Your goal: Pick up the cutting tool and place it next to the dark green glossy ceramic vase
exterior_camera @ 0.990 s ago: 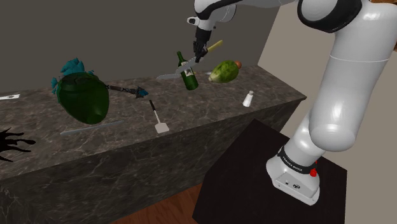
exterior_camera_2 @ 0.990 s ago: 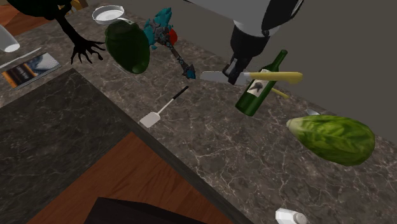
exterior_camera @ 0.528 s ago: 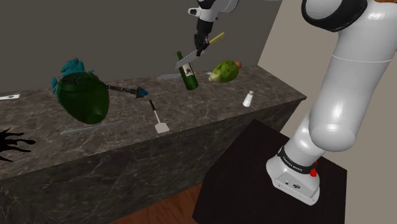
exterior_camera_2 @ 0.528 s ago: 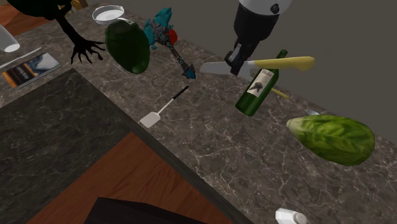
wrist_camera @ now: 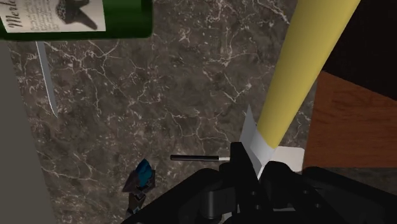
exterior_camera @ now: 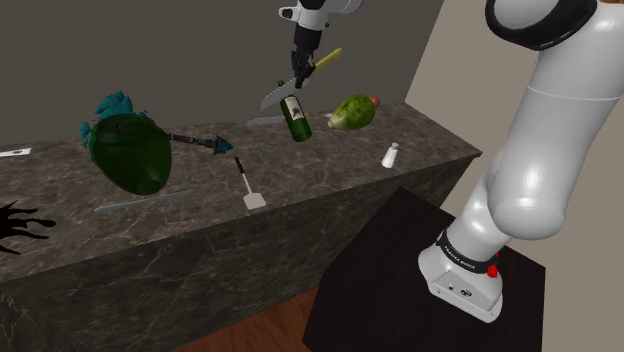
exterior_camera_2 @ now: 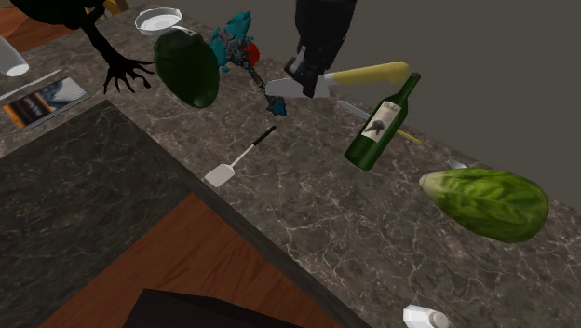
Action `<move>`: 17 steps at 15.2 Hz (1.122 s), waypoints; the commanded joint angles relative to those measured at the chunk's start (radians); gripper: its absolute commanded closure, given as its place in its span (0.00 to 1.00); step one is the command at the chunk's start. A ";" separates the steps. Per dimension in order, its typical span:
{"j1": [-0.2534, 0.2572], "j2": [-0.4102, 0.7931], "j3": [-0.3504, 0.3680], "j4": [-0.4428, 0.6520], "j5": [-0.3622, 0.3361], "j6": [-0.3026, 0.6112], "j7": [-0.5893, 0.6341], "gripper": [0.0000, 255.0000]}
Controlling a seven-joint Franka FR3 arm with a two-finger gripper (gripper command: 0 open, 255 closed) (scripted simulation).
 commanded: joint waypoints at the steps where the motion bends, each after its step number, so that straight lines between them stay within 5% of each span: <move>1: 0.026 -0.002 0.015 -0.004 -0.006 0.007 0.044 1.00; 17: 0.234 0.103 0.135 0.145 -0.047 -0.008 0.391 1.00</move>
